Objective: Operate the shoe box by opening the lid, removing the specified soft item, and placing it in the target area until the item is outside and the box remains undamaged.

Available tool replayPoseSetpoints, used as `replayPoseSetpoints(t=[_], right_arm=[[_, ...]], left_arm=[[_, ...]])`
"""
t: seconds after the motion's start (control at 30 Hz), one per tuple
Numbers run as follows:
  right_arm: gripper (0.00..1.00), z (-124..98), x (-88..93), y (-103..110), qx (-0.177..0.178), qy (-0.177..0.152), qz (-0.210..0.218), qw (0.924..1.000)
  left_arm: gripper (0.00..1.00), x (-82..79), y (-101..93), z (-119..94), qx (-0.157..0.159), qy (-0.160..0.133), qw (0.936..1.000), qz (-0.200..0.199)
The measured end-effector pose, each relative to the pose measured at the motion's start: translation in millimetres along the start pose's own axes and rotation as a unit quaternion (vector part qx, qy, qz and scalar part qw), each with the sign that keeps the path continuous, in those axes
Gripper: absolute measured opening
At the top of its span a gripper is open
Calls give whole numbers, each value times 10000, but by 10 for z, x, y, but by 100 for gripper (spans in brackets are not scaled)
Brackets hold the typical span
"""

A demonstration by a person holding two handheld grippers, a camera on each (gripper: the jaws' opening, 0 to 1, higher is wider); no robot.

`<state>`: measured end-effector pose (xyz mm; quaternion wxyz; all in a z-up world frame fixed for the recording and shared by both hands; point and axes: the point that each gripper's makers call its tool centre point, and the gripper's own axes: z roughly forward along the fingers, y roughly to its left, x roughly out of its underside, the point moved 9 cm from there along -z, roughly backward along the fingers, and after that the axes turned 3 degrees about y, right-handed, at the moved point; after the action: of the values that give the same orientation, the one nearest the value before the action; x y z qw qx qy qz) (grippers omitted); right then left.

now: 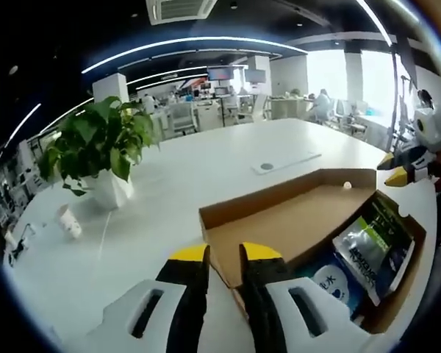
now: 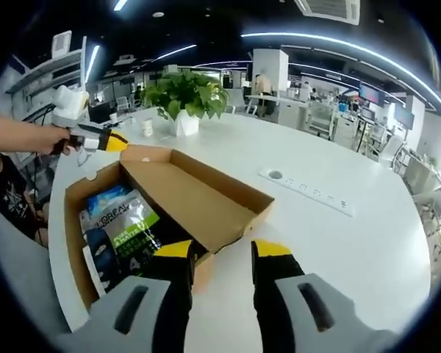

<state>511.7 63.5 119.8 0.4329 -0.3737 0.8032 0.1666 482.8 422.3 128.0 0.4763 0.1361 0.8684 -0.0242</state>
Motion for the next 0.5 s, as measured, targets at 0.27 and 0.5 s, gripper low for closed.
replayPoseSetpoints(t=[0.27,0.5], right_arm=[[36,-118,-8,92,-207,-125,136,9996],[47,-221,23,182,-361,-104,348,9987]], left_arm=[[19,32,-183,-159,339,131,9993,20],[25,77,-330,-237,669,286,9971,-228]])
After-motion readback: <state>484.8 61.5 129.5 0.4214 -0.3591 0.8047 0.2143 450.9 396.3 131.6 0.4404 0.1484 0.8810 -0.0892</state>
